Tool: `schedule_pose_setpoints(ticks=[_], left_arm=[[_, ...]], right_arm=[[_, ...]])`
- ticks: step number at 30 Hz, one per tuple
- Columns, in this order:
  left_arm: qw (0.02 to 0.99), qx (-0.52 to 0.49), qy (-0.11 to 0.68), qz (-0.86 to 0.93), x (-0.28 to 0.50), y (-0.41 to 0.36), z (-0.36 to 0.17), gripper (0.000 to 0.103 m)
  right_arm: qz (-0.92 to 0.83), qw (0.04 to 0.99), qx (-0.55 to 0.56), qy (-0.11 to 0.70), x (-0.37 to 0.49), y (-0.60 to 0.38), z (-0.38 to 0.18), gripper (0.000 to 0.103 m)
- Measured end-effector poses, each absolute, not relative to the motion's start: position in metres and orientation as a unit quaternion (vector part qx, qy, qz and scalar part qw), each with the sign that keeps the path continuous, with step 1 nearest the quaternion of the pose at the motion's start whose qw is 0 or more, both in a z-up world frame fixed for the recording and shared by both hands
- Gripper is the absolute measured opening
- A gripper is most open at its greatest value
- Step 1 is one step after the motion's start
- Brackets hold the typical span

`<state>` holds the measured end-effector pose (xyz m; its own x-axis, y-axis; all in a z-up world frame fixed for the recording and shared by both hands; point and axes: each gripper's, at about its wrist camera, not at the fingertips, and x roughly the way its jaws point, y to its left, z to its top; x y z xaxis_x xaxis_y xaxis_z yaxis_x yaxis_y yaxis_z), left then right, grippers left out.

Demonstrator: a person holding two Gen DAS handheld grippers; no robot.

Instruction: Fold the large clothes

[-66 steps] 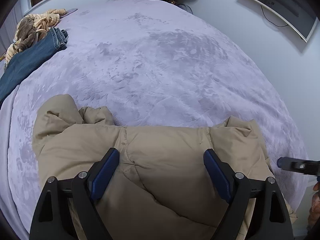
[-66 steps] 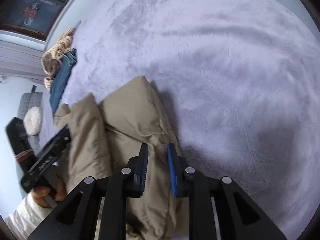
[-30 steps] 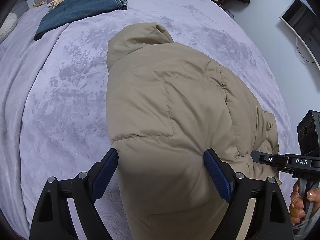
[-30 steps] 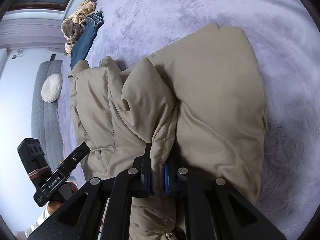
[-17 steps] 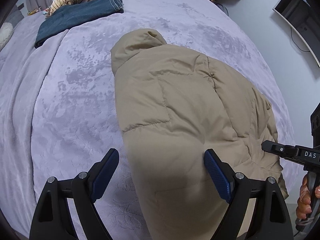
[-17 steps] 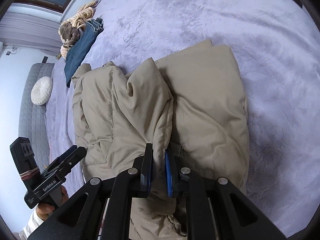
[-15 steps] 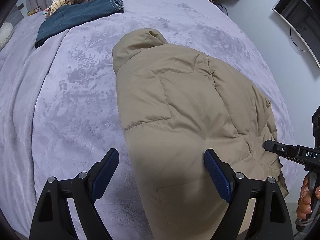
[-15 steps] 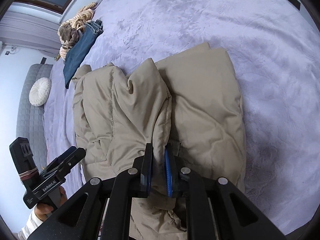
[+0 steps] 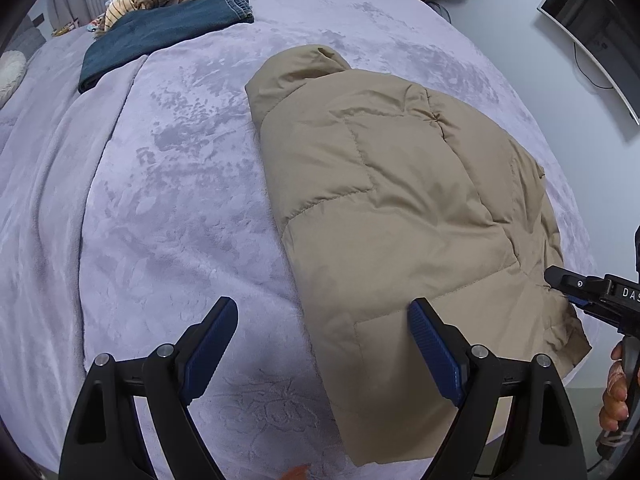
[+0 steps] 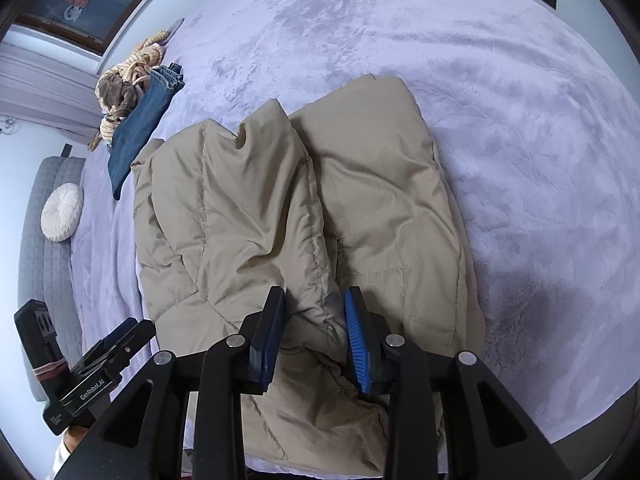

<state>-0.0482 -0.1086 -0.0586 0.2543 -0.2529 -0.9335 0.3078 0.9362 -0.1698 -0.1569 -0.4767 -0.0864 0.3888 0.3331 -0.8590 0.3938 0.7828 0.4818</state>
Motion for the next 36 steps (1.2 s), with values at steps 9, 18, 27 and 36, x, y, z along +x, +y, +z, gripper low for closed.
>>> schedule_pose_setpoints(ticks=[9, 18, 27, 36], left_arm=[[0.784, 0.010, 0.599, -0.163, -0.035, -0.121, -0.065, 0.103], [0.785, -0.003, 0.606, -0.132, -0.024, -0.134, -0.064, 0.103], [0.773, -0.049, 0.618, -0.133, -0.014, -0.132, -0.076, 0.103], [0.752, -0.117, 0.633, -0.146, -0.006, -0.124, -0.089, 0.103]], right_arm=[[0.004, 0.749, 0.325, 0.577, -0.148, -0.484, -0.089, 0.043], [0.034, 0.753, 0.308, 0.580, -0.125, -0.519, -0.075, 0.067], [0.031, 0.739, 0.342, 0.579, -0.114, -0.563, -0.094, 0.081], [0.063, 0.727, 0.372, 0.573, -0.109, -0.582, -0.113, 0.095]])
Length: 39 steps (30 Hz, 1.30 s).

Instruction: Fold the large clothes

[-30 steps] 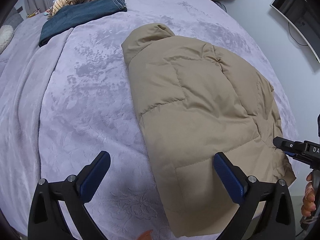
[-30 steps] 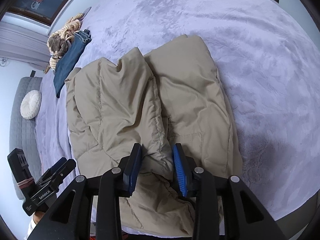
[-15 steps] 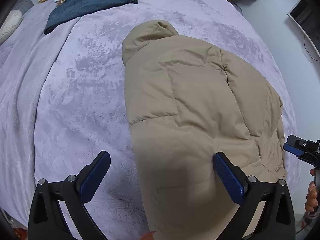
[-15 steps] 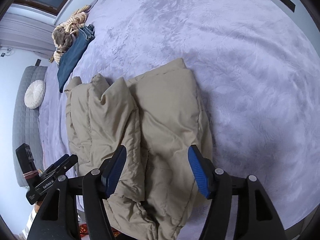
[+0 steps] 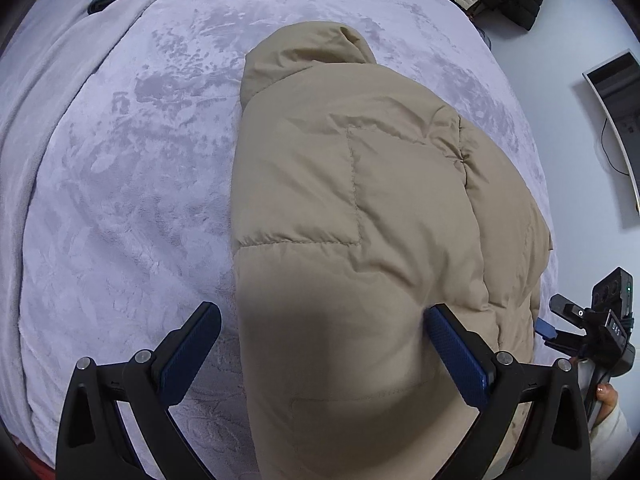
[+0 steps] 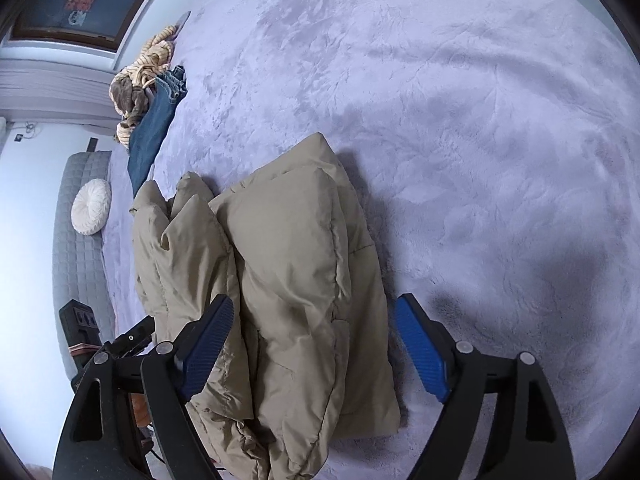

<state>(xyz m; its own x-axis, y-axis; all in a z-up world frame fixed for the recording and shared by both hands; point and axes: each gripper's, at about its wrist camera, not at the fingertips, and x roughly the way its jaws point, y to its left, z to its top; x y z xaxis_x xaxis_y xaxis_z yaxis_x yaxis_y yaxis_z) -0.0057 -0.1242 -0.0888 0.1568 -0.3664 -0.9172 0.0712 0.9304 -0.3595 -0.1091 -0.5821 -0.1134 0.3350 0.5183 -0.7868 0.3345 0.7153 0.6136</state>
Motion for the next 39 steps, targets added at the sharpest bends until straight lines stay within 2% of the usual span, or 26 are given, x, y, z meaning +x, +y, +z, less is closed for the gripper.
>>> schedule_pose_setpoints(ticks=[2, 12, 16, 23, 31, 39], left_arm=[[0.752, -0.116, 0.631, -0.151, -0.005, -0.127, -0.089, 0.103], [0.748, -0.117, 0.632, -0.163, -0.001, -0.132, -0.094, 0.103], [0.745, -0.117, 0.634, -0.171, 0.002, -0.130, -0.095, 0.103], [0.714, -0.189, 0.625, -0.251, 0.022, -0.098, -0.099, 0.103], [0.628, -0.276, 0.648, -0.331, 0.045, -0.076, -0.163, 0.103], [0.594, -0.306, 0.640, -0.380, 0.056, -0.106, -0.190, 0.103]], right_arm=[[0.073, 0.722, 0.384, 0.571, -0.105, -0.584, -0.123, 0.103], [0.103, 0.673, 0.458, 0.572, -0.081, -0.590, -0.181, 0.103], [0.172, 0.651, 0.487, 0.555, -0.070, -0.578, -0.179, 0.103], [0.239, 0.680, 0.339, 0.605, -0.049, -0.533, -0.141, 0.103], [0.206, 0.675, 0.278, 0.651, -0.026, -0.520, -0.165, 0.103], [0.242, 0.648, 0.321, 0.647, -0.012, -0.536, -0.197, 0.103]])
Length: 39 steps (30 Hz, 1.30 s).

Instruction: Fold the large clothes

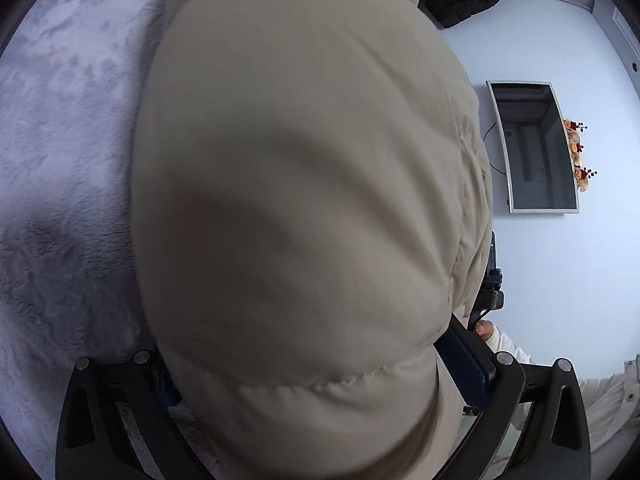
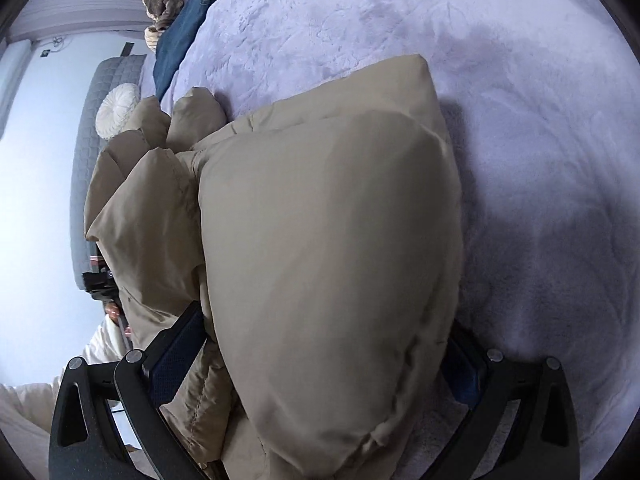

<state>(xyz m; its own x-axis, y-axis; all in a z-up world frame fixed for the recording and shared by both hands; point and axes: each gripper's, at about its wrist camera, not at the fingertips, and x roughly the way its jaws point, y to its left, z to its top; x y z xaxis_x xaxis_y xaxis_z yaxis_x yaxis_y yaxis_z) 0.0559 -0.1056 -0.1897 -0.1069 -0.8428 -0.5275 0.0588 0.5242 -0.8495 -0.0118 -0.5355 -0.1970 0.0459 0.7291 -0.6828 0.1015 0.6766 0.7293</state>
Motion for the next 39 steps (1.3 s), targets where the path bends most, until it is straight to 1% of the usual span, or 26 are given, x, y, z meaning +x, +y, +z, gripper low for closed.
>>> schedule_pose_setpoints(ticks=[4, 11, 17, 19, 20, 21, 22, 23, 24, 25, 26, 27, 32, 34, 39], left_arm=[[0.614, -0.277, 0.646, -0.360, 0.056, -0.116, -0.183, 0.103], [0.692, -0.170, 0.640, -0.289, 0.046, -0.140, -0.145, 0.103], [0.714, -0.143, 0.636, -0.256, 0.042, -0.153, -0.134, 0.103], [0.717, -0.138, 0.636, -0.250, 0.041, -0.155, -0.131, 0.103], [0.719, -0.135, 0.635, -0.248, 0.038, -0.160, -0.129, 0.103], [0.722, -0.131, 0.634, -0.246, 0.029, -0.159, -0.125, 0.102], [0.724, -0.127, 0.632, -0.245, 0.028, -0.161, -0.123, 0.100], [0.726, -0.123, 0.631, -0.244, 0.023, -0.161, -0.121, 0.099], [0.730, -0.119, 0.628, -0.242, 0.017, -0.165, -0.118, 0.097], [0.732, -0.115, 0.626, -0.242, 0.015, -0.167, -0.115, 0.096], [0.734, -0.111, 0.624, -0.242, 0.012, -0.168, -0.112, 0.096], [0.735, -0.110, 0.624, -0.241, 0.015, -0.172, -0.107, 0.096], [0.740, -0.105, 0.622, -0.233, 0.009, -0.181, -0.098, 0.094], [0.744, -0.103, 0.618, -0.232, 0.010, -0.186, -0.089, 0.091], [0.752, -0.099, 0.608, -0.234, 0.010, -0.187, -0.079, 0.086]], right_arm=[[0.277, 0.632, 0.340, 0.639, -0.004, -0.520, -0.202, 0.103], [0.253, 0.636, 0.338, 0.646, -0.003, -0.512, -0.204, 0.103], [0.214, 0.629, 0.362, 0.653, -0.008, -0.510, -0.202, 0.103], [0.208, 0.624, 0.371, 0.655, -0.010, -0.510, -0.203, 0.101], [0.207, 0.623, 0.373, 0.656, -0.010, -0.509, -0.202, 0.096], [0.207, 0.623, 0.376, 0.654, -0.011, -0.509, -0.200, 0.089], [0.210, 0.622, 0.381, 0.652, -0.012, -0.509, -0.198, 0.085], [0.213, 0.622, 0.384, 0.649, -0.014, -0.511, -0.195, 0.077], [0.217, 0.623, 0.385, 0.645, -0.015, -0.512, -0.192, 0.071], [0.220, 0.626, 0.384, 0.642, -0.017, -0.513, -0.189, 0.068], [0.224, 0.628, 0.385, 0.638, -0.018, -0.513, -0.187, 0.062], [0.226, 0.628, 0.388, 0.635, -0.020, -0.514, -0.186, 0.059], [0.228, 0.622, 0.408, 0.628, -0.024, -0.516, -0.187, 0.058], [0.232, 0.622, 0.412, 0.624, -0.026, -0.518, -0.185, 0.057], [0.248, 0.623, 0.415, 0.615, -0.029, -0.515, -0.171, 0.056]])
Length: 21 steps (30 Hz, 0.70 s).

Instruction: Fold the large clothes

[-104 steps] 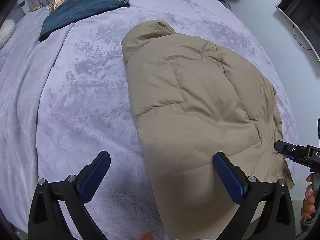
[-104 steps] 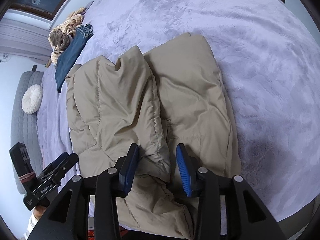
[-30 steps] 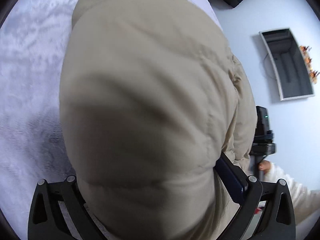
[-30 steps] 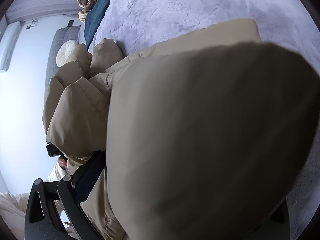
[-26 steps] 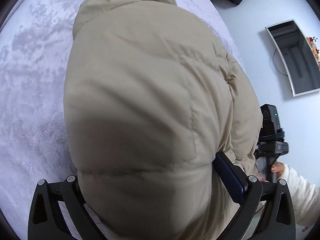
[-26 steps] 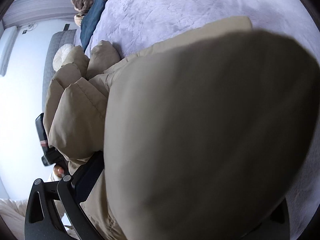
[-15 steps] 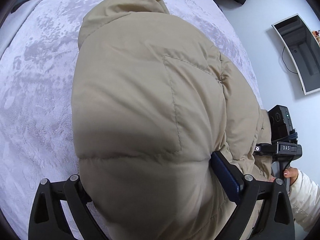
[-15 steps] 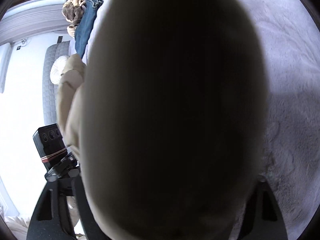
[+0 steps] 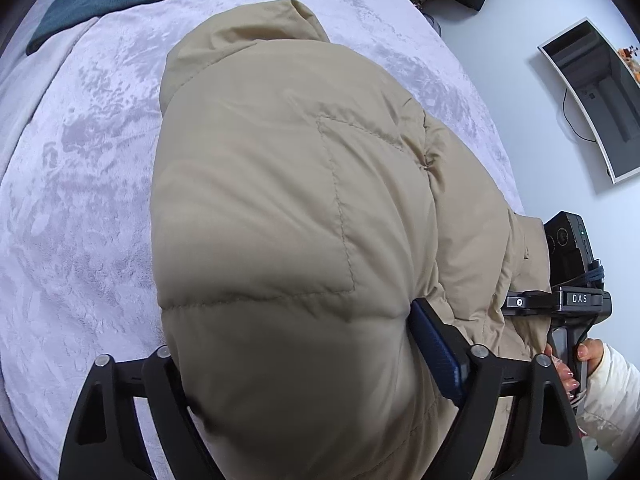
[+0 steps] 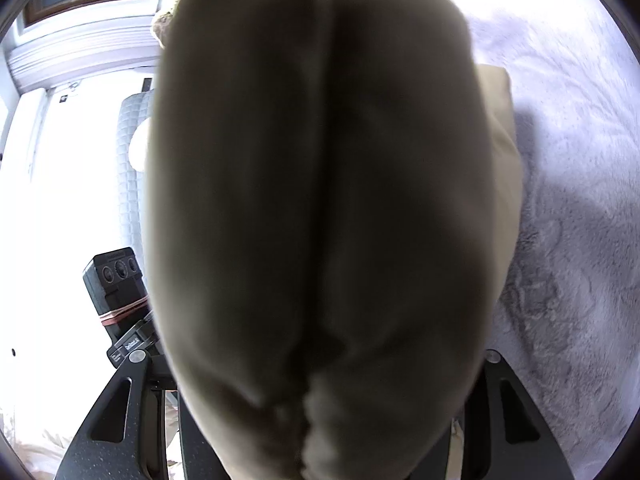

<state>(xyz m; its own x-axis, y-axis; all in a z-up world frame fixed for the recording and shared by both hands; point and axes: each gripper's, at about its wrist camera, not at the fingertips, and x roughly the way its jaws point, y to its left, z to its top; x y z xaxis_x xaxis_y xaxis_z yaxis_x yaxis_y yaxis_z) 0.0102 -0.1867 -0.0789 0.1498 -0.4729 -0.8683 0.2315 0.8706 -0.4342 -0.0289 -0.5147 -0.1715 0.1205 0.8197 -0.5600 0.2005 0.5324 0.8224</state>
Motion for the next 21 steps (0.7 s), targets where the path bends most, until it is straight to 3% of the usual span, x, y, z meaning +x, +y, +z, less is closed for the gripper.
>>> schedule_pose_setpoints(ticks=[9, 21], left_arm=[[0.767, -0.117, 0.583, -0.242, 0.026, -0.148, -0.054, 0.086], [0.793, -0.103, 0.561, -0.214, 0.115, -0.017, -0.038, 0.086]], right_arm=[[0.262, 0.644, 0.408, 0.592, -0.017, -0.491, -0.128, 0.056], [0.273, 0.670, 0.404, 0.559, 0.042, -0.361, -0.102, 0.056]])
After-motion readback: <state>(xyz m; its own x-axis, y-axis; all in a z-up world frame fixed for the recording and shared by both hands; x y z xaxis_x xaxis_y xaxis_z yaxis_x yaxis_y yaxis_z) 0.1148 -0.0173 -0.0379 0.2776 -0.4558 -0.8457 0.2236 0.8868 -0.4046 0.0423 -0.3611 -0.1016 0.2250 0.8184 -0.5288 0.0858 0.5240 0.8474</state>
